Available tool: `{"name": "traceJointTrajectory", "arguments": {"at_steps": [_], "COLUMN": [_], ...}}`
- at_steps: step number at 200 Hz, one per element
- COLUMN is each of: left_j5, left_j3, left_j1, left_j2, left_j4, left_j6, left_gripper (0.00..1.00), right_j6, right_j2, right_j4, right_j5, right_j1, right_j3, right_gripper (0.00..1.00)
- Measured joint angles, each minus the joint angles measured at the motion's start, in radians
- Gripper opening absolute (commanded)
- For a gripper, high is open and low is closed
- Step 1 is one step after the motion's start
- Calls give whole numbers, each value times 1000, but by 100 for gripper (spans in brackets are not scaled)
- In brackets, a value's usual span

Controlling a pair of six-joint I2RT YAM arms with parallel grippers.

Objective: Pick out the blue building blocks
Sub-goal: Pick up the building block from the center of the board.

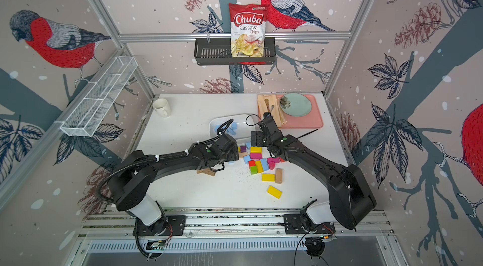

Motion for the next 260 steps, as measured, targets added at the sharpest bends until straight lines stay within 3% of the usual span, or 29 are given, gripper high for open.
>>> {"name": "traceJointTrajectory", "arguments": {"at_steps": [90, 154, 229, 260], "left_j5": [-10, -19, -28, -42], "left_j3": [47, 76, 98, 105], "left_j1": [-31, -45, -45, -45], "left_j2": [47, 90, 120, 125], "left_j4": [-89, -116, -138, -139], "left_j6": [-51, -55, -55, -54], "left_gripper": [55, 47, 31, 20], "right_j6": [0, 3, 3, 4], "right_j2": [-8, -8, -14, -14], "right_j4": [21, 29, 57, 61], "right_j5": [6, 4, -3, -6], "right_j1": [-26, -37, -47, -50], "right_j3": [-32, -52, -79, -86], "right_gripper": [99, 99, 99, 100]}}
